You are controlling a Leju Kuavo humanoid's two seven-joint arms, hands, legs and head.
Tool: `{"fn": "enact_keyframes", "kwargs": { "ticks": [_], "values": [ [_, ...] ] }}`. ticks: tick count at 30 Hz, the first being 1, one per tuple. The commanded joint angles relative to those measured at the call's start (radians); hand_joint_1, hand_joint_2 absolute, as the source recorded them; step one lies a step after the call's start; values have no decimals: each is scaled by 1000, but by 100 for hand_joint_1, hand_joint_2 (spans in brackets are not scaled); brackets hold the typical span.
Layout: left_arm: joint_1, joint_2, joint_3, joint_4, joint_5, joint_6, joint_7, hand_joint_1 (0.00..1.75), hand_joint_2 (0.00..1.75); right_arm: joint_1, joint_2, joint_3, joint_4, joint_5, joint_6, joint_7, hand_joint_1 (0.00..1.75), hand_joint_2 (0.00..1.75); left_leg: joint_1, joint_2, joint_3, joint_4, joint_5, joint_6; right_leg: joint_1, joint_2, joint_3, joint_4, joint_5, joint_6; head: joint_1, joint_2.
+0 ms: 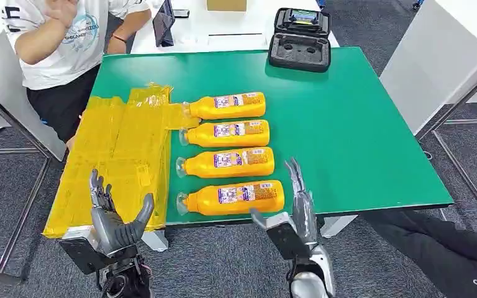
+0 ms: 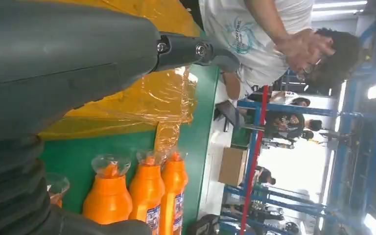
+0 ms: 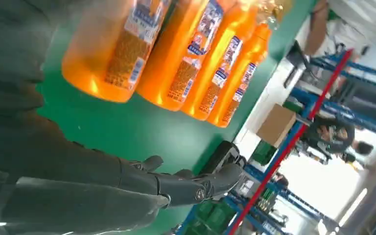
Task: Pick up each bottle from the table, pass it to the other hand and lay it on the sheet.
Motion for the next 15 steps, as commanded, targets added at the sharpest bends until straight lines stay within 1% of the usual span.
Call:
{"fn": "enact_keyframes", "kwargs": {
  "ticks": [1,3,4,6,7,8,10,11,13,14,15],
  "values": [
    [-55,40,33,93,43,-9,1,0,175,-292,-138,67,296,-17,146,84,0,175,0,5,7,-2,-1,0,0,4,5,-3,1,0,0,0],
    [-66,41,34,107,50,-16,1,0,175,-314,-138,77,322,-17,151,92,0,175,0,2,3,-1,1,1,0,1,3,-2,1,0,0,0],
    [-66,41,34,107,50,-16,1,0,175,-314,-138,77,322,-17,151,92,0,175,0,2,7,-2,0,1,0,1,6,-2,0,0,0,0],
    [-69,39,34,110,49,-16,1,0,175,-311,-136,80,322,-17,148,94,0,175,0,0,3,-1,2,2,0,-1,3,-1,1,0,0,0],
    [-69,39,34,110,49,-16,1,0,175,-311,-136,80,322,-17,148,94,0,175,0,0,6,-2,1,2,0,-1,6,-2,0,0,0,0],
    [-69,39,34,110,49,-16,1,0,175,-311,-136,80,322,-17,148,94,0,175,0,0,5,-1,1,2,0,0,4,-2,0,0,0,0],
    [-68,38,34,109,47,-16,1,0,175,-304,-139,84,313,-16,144,95,0,175,0,1,9,-2,0,2,0,0,9,-3,-1,0,0,0],
    [-68,38,34,109,47,-16,1,0,175,-304,-139,84,313,-16,144,95,0,175,0,0,5,-1,1,2,0,-1,5,-2,-1,0,0,0],
    [-68,38,34,109,47,-16,1,0,175,-304,-139,84,313,-16,144,95,0,175,0,0,9,-2,0,2,0,-1,9,-2,-2,0,0,0],
    [-69,38,33,111,47,-19,1,0,175,-311,-149,103,321,-16,167,120,0,175,0,0,4,-1,1,2,0,-1,4,-1,0,0,0,0],
    [-77,37,35,119,50,-21,1,0,175,-320,-151,113,328,-20,185,129,0,175,0,1,7,-2,0,2,0,-1,7,-2,-1,0,0,0]
  ]
}}
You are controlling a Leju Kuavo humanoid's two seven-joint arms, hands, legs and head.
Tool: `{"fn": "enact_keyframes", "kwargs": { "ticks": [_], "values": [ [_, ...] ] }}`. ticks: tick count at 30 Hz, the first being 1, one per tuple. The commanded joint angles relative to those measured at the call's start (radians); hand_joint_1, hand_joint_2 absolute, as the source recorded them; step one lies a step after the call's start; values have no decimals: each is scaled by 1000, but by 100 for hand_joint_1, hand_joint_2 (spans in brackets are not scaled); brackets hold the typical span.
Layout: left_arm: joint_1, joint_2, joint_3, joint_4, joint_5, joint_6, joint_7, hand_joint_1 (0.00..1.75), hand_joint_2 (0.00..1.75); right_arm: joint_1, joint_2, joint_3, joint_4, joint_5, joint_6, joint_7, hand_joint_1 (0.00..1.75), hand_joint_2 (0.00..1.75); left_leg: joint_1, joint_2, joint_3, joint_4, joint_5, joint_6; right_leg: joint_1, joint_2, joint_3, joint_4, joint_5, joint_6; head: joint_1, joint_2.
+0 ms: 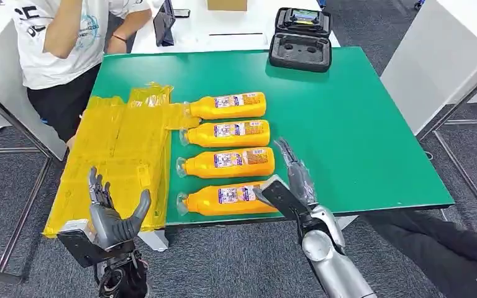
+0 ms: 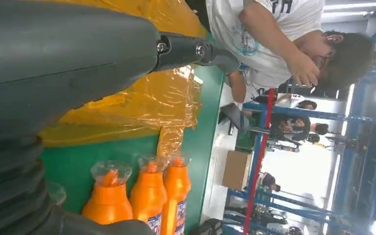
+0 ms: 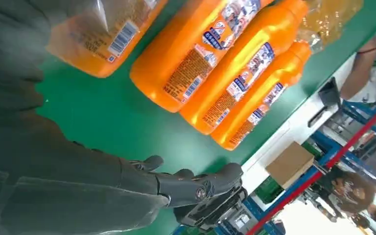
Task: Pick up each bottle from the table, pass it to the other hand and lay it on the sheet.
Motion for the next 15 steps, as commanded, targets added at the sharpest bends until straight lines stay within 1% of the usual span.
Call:
{"fn": "enact_keyframes", "kwargs": {
  "ticks": [1,2,4,5,6,7,8,9,10,13,14,15],
  "values": [
    [-50,16,23,81,5,-4,1,0,175,-86,-39,92,131,2,51,45,0,175,0,2,8,-2,-3,-1,0,0,8,-2,-2,0,0,0],
    [-58,16,25,87,9,-5,1,0,175,-110,-36,114,156,6,80,61,0,175,0,2,4,-1,-1,0,0,1,4,-1,-1,0,0,0],
    [-72,17,28,95,13,-3,1,0,175,-170,-23,159,206,26,120,85,0,175,0,4,7,-2,-2,-1,0,3,6,-1,-1,0,0,0],
    [-75,15,30,96,15,-3,1,0,175,-197,-14,174,233,32,127,91,0,175,0,5,5,-1,-1,-1,0,3,4,-1,0,0,0,0],
    [-77,14,29,95,13,-9,1,0,175,-226,-8,195,254,41,144,103,0,175,-1,5,8,-2,-2,-1,0,4,6,-1,-1,0,0,0],
    [-78,12,30,93,13,-9,1,0,175,-244,-3,207,268,42,151,107,0,175,-1,5,4,-1,-1,-1,0,4,3,-1,0,0,0,0],
    [-84,13,27,98,13,-14,1,0,175,-258,-3,219,276,41,160,115,0,175,-1,6,6,-1,-2,-1,0,5,4,-1,0,-1,0,0],
    [-90,14,25,99,11,-14,1,0,175,-268,-7,231,279,36,172,121,0,175,0,4,3,-1,0,0,0,3,2,-1,1,0,0,0],
    [-100,14,23,105,15,-16,1,0,175,-278,-15,246,281,18,198,126,0,175,0,4,5,-1,-1,-1,0,3,4,-1,0,0,0,0],
    [-123,20,18,138,19,-17,1,0,175,-319,-29,271,290,-40,274,128,0,175,0,1,4,-1,0,0,0,0,3,-1,0,0,0,0],
    [-124,21,19,141,19,-21,1,0,175,-332,-29,272,299,-72,310,130,0,175,-1,2,6,-1,0,0,0,0,5,-1,0,0,0,0],
    [-125,22,20,141,24,-21,1,0,175,-347,-35,284,304,-80,326,135,0,175,-1,2,4,-1,0,0,0,1,3,0,0,0,0,0]
  ]
}}
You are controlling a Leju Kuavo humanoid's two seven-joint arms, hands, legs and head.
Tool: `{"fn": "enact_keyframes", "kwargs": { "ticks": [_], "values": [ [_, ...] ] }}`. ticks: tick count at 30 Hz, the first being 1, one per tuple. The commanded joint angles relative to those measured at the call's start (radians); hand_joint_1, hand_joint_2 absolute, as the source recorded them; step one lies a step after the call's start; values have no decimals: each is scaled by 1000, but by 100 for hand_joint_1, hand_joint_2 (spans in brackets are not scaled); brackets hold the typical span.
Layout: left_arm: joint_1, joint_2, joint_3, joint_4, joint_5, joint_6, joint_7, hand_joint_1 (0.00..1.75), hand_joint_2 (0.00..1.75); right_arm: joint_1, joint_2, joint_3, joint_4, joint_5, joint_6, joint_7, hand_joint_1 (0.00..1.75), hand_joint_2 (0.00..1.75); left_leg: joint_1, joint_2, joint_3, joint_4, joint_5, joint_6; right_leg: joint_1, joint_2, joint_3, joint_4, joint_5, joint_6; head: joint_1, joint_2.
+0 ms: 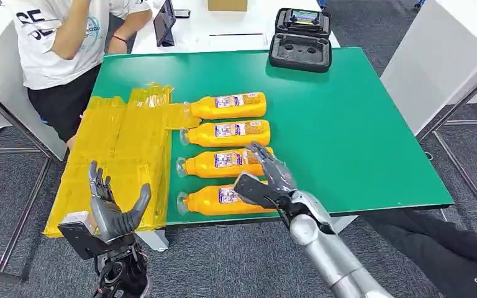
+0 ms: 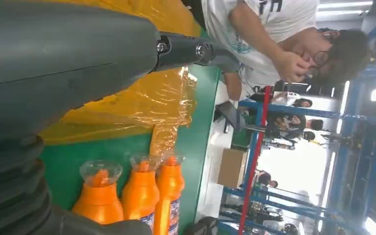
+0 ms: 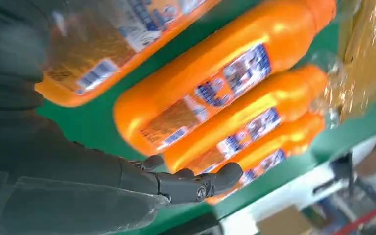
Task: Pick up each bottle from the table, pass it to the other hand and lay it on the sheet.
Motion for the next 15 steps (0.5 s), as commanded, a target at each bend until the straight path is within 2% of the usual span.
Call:
{"fn": "enact_keyframes", "kwargs": {
  "ticks": [1,10,15],
  "values": [
    [-75,20,17,111,16,-15,1,0,175,-179,-29,134,157,-128,158,27,0,175,-1,3,6,-1,-2,0,-1,1,5,-1,-1,0,0,0],
    [-78,27,14,103,30,0,1,0,175,-232,-97,237,137,-213,277,49,0,175,-1,0,6,-1,-2,0,-1,-1,5,-1,-2,0,0,0],
    [-68,27,23,86,31,11,1,0,175,-248,-96,256,138,-215,264,52,0,175,-1,1,6,-1,-2,0,0,-1,6,-1,-2,0,0,0]
  ]
}}
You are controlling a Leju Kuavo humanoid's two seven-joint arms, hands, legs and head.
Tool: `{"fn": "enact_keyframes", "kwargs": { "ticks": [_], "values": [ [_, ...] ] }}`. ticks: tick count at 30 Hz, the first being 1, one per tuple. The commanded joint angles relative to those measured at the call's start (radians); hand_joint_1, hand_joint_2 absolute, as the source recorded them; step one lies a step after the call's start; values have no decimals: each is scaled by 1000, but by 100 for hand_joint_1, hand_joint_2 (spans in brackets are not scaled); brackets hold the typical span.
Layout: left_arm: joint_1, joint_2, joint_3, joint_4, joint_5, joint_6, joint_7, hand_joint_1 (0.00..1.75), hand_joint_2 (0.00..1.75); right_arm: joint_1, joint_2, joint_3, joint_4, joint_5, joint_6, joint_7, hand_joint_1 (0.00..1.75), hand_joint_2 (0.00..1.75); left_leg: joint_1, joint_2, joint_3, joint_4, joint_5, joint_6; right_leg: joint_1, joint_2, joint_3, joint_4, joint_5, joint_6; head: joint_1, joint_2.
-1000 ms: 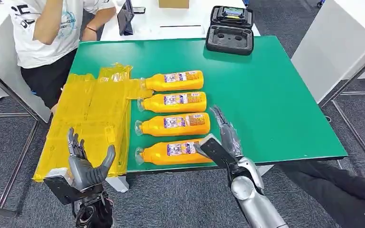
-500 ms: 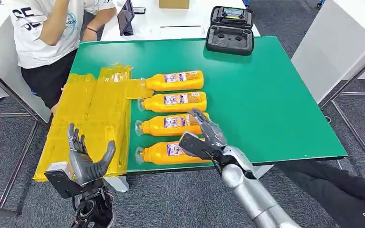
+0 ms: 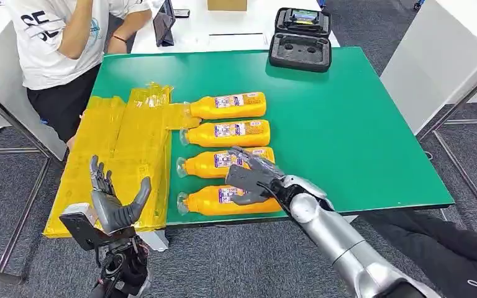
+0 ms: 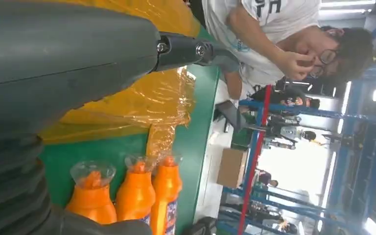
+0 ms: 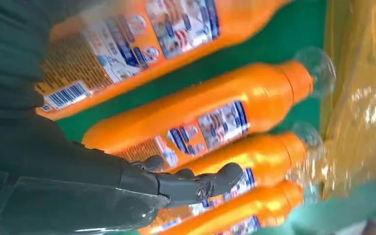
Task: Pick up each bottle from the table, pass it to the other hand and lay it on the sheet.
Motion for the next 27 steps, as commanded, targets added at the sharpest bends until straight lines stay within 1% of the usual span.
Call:
{"fn": "enact_keyframes", "kwargs": {
  "ticks": [1,2,3,4,5,6,7,8,11,13,14,15,16,17,18,19,20,21,22,23,24,25,27],
  "values": [
    [-15,24,26,23,1,27,1,0,175,-101,-41,122,66,-27,1,16,0,175,0,0,4,-1,-1,-1,0,-1,4,-1,-1,0,0,0],
    [-2,18,58,-1,3,30,1,0,175,-112,-52,143,58,-30,-11,26,0,175,0,2,3,-1,-1,-1,0,1,2,0,-1,0,0,0],
    [5,19,73,-10,7,30,1,0,175,-122,-62,160,53,-31,-3,38,0,175,-1,3,5,-1,-2,-1,0,2,4,0,-1,0,0,0],
    [10,22,82,-17,11,29,1,0,175,-128,-76,169,42,-32,-1,41,0,175,0,3,3,0,-2,0,0,2,2,0,-1,0,0,0],
    [14,26,90,-18,18,25,1,0,175,-134,-94,182,28,-36,12,52,0,175,-1,4,6,0,-3,-1,0,2,4,0,-2,0,0,0],
    [15,27,90,-18,18,23,1,0,175,-135,-105,188,18,-33,15,55,0,175,0,2,3,0,-2,-1,0,1,2,0,-1,0,0,0],
    [16,27,92,-16,20,22,1,0,175,-138,-117,195,14,-29,24,59,0,175,-1,3,6,-1,-3,-1,0,1,6,0,-2,0,0,0],
    [19,26,92,-16,21,20,1,0,175,-138,-141,203,-3,-26,30,63,0,175,0,1,4,-1,-2,0,0,0,4,0,-1,0,0,0],
    [29,20,97,-23,21,24,1,0,175,-152,-203,232,-37,-26,56,64,0,175,-1,-1,8,-1,-3,0,0,-3,8,-1,-3,0,0,0],
    [32,18,100,-26,19,22,1,0,175,-170,-219,260,-43,-10,64,69,0,175,-1,-1,6,0,-3,0,-1,-3,7,0,-3,0,0,0],
    [31,18,100,-26,19,22,1,0,175,-172,-223,270,-45,-8,68,70,0,175,-1,0,4,0,-2,0,-1,-1,4,0,-2,0,0,0],
    [30,16,104,-25,19,23,1,0,175,-174,-224,283,-47,2,68,72,0,175,-1,0,6,0,-3,0,-1,-1,6,0,-3,0,0,0],
    [30,16,104,-25,19,23,1,0,175,-174,-224,283,-47,2,68,72,0,175,-1,-1,3,0,-2,0,0,-1,4,0,-2,0,0,0],
    [30,16,104,-25,19,23,1,0,175,-174,-224,283,-47,2,68,72,0,175,-1,-1,5,0,-3,0,-1,-2,5,0,-2,0,0,0],
    [31,17,105,-24,20,20,1,0,175,-174,-217,292,-48,6,69,74,0,175,-1,-1,3,0,-2,0,0,-1,3,0,-1,0,0,0],
    [31,16,106,-24,21,20,1,0,175,-177,-216,297,-48,10,69,76,0,175,-2,0,5,-1,-3,-1,-1,-1,5,0,-2,0,0,0],
    [31,15,106,-24,20,21,1,0,175,-186,-209,309,-48,14,73,78,0,175,-2,0,3,0,-2,0,0,0,3,0,-1,0,0,0],
    [31,15,106,-24,20,21,1,0,175,-186,-209,309,-48,14,73,78,0,175,-3,1,5,-1,-3,-1,-1,0,5,0,-2,0,0,0],
    [31,15,106,-24,20,21,1,0,175,-186,-209,309,-48,14,73,78,0,175,-2,0,3,0,-2,-1,0,-1,3,0,-1,0,0,0],
    [31,15,106,-24,20,21,1,0,175,-186,-209,309,-48,14,73,78,0,175,-2,0,5,0,-2,-1,0,0,5,0,-2,0,0,0],
    [31,15,106,-24,20,22,1,0,175,-187,-206,314,-50,14,73,78,0,175,-2,-1,3,0,-1,-1,0,-1,3,0,-1,0,0,0],
    [31,15,107,-27,19,24,1,0,175,-189,-206,322,-51,13,74,78,0,175,-2,0,6,-1,-3,-1,0,-1,5,0,-2,0,0,0],
    [31,14,108,-28,20,23,1,0,175,-191,-206,327,-51,10,75,77,0,175,-2,0,2,0,-1,0,0,-1,2,0,-1,0,0,0]
  ]
}}
